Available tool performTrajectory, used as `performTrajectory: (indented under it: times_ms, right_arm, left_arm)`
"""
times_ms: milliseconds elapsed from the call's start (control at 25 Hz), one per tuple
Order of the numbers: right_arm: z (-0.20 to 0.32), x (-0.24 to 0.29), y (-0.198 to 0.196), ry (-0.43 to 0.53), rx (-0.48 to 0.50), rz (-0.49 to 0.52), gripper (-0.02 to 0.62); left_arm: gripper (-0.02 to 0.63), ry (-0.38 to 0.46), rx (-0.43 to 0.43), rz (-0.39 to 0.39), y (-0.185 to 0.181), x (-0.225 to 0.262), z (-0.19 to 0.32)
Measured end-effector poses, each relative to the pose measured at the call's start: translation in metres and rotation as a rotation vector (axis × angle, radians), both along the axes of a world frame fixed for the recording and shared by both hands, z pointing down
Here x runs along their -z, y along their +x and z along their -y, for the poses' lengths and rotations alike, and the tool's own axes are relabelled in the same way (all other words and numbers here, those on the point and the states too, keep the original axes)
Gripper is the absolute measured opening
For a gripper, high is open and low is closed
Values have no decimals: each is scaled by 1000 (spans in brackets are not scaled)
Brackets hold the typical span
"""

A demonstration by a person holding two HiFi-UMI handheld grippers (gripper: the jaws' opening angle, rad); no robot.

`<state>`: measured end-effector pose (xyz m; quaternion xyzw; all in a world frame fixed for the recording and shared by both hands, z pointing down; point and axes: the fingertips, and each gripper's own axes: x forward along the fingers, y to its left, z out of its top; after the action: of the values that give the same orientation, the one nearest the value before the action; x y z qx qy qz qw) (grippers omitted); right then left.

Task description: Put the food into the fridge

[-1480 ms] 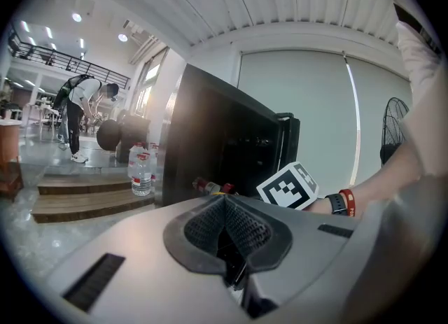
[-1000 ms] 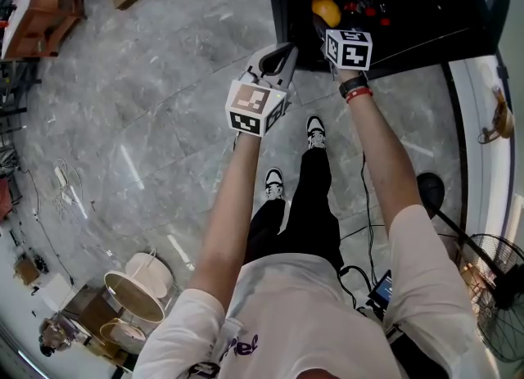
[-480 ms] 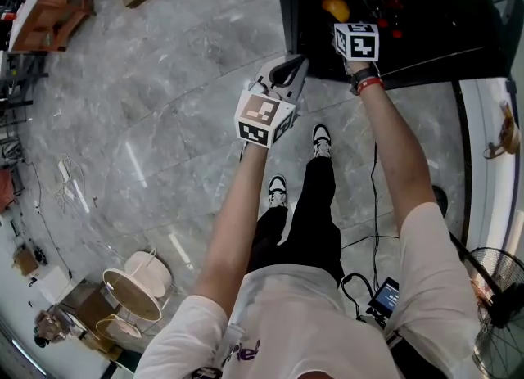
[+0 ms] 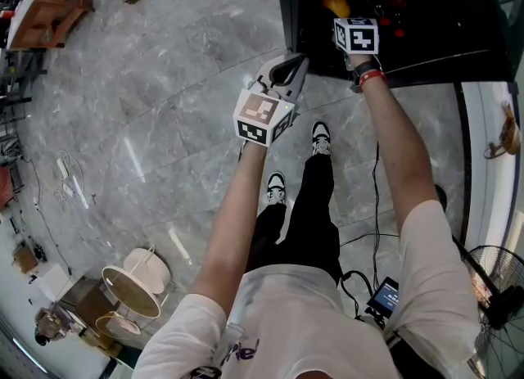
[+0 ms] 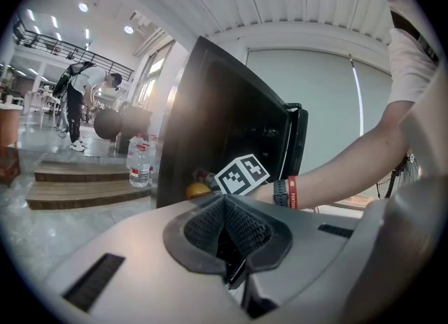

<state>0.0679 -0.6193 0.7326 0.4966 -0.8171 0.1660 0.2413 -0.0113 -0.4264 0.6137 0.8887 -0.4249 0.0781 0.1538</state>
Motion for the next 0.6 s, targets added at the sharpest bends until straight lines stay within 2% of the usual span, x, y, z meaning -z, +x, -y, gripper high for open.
performTrajectory:
  times_ms: [120,240,600]
  right_arm:
    - [-2,0,-1,-6,2,-11,333]
    - [-5,0,2,-13,-2,-3,395]
    - [-24,18,11,-3,-4,35,411]
  left_arm:
    - [18,-2,-2,0,1,-2,0]
    - [18,-3,-6,2,4,-1,0]
    - [18,-4,-34,17,11,8,-5]
